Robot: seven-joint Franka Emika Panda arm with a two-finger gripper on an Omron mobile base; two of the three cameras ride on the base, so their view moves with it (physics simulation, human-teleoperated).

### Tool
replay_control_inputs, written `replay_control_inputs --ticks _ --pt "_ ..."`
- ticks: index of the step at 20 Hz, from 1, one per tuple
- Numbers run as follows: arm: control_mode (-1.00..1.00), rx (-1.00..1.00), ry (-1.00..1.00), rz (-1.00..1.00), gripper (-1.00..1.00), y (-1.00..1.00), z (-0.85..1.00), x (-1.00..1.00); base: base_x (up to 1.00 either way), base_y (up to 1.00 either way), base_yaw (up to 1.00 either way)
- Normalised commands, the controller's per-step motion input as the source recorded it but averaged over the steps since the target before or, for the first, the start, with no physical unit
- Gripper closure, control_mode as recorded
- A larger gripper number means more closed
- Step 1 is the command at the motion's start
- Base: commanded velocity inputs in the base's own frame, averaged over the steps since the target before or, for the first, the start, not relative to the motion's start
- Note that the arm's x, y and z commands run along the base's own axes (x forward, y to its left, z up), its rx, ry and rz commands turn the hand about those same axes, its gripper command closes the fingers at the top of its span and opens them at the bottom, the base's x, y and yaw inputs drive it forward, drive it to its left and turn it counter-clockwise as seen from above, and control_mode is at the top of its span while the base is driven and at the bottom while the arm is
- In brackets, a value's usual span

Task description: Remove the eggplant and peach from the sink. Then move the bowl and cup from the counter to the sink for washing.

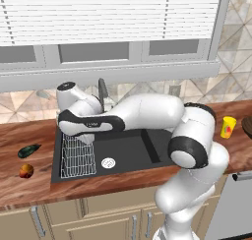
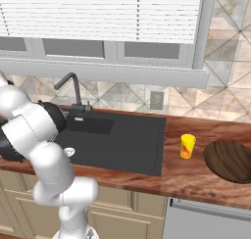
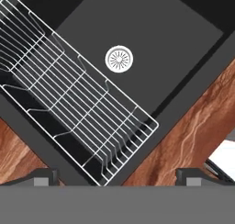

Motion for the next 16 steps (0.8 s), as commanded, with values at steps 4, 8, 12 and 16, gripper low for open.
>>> replay_control_inputs --ticks 4,8,12,16 --pt "-1.0 0.03 0.0 0.15 -1.0 -0.28 0.12 -0.14 0.0 0.0 0.0" --pt "-1.0 0.02 0.01 0.17 -1.0 -0.28 0.04 -0.14 0.0 0.0 0.0" --pt "-1.0 0.01 0.0 0.2 -1.0 -0.3 0.01 -0.16 0.0 0.0 0.0" --pt "-1.0 0.0 0.0 0.21 -1.0 -0.31 0.02 -0.14 0.0 0.0 0.0"
